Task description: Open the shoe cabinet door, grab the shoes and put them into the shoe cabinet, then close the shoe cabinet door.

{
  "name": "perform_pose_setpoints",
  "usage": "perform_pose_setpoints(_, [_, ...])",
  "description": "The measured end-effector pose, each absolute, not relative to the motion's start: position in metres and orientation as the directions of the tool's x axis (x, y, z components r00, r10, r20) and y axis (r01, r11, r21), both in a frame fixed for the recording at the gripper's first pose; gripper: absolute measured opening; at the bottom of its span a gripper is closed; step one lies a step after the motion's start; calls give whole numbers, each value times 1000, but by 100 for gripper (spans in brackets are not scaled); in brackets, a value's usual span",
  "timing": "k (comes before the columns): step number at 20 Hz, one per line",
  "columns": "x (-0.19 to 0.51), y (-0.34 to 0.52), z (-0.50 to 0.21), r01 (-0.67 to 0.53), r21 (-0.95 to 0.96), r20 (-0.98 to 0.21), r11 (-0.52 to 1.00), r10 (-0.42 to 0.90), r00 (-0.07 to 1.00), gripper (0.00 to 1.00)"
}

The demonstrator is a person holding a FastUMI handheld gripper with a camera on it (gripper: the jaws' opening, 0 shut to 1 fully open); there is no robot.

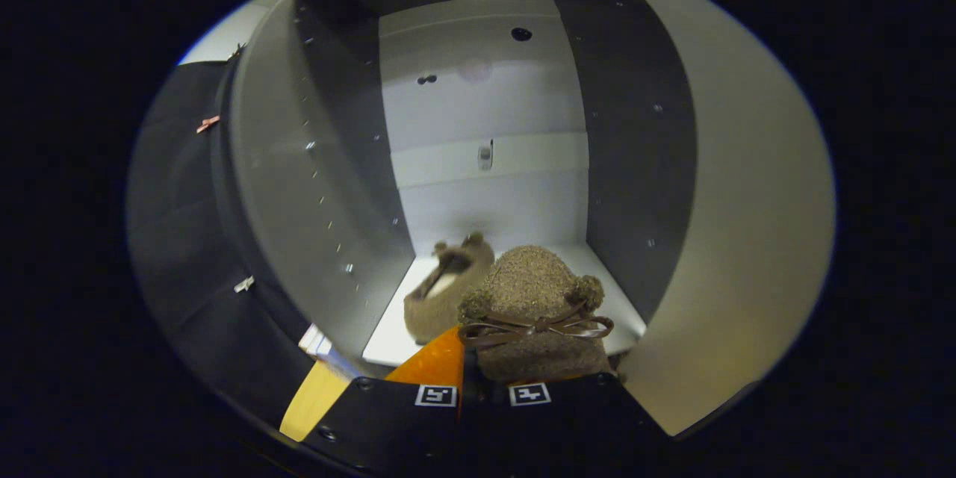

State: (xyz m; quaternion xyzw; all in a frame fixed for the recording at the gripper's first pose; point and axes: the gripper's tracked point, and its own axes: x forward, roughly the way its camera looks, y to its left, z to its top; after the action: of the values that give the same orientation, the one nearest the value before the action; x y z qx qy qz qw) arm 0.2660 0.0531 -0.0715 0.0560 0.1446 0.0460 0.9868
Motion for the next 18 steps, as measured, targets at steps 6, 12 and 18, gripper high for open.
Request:
perform_pose_setpoints(6, [374,44,-99,-29,87,-339,996,56,939,11])
perform_pose_setpoints(12, [429,41,-140,-16,71,-400,997,43,915,11])
perform_pose_setpoints(18, [447,45,-180,8,115,-498,993,50,866,11])
